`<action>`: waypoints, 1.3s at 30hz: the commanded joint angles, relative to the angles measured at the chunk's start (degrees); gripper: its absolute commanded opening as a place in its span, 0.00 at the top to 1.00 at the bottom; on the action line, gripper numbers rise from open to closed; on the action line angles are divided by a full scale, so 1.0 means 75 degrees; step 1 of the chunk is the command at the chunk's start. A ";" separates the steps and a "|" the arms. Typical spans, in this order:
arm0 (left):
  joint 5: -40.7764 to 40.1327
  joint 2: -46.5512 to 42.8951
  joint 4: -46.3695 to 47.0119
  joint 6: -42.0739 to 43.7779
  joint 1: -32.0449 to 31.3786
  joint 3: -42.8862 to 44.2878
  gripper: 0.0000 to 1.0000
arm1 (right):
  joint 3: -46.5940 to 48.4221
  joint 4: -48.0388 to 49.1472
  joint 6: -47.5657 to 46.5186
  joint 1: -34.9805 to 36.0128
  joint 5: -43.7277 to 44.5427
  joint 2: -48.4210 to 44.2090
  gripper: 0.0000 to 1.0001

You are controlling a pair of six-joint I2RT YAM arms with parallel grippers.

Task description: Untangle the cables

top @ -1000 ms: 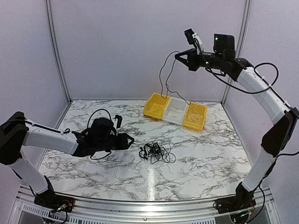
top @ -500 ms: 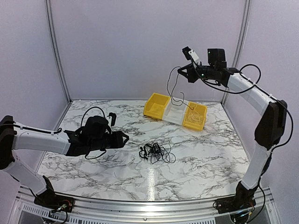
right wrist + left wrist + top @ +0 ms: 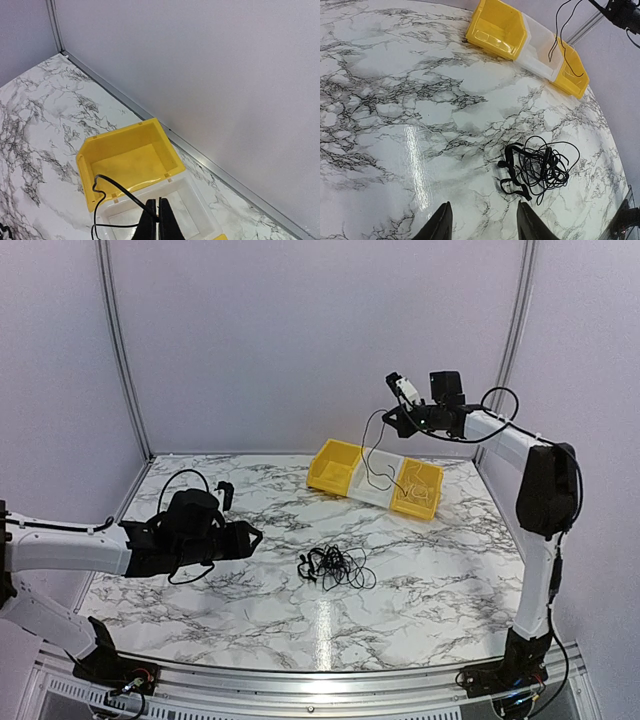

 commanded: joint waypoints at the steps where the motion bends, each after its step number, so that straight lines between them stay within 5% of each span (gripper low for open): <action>1: -0.0341 -0.0398 -0.0383 -0.0256 -0.0069 -0.0221 0.53 | 0.0816 0.0314 -0.0118 -0.0150 0.0429 0.0607 1.00; 24: -0.0446 -0.0467 -0.0847 -0.0322 -0.0392 -0.0033 0.53 | 0.2051 0.1164 0.0026 -0.0127 0.1740 0.1985 1.00; 39: -0.0463 -0.0213 -0.0428 -0.0407 -0.0411 -0.0175 0.53 | 0.0082 0.0642 -0.0289 0.0117 0.1993 0.1128 1.00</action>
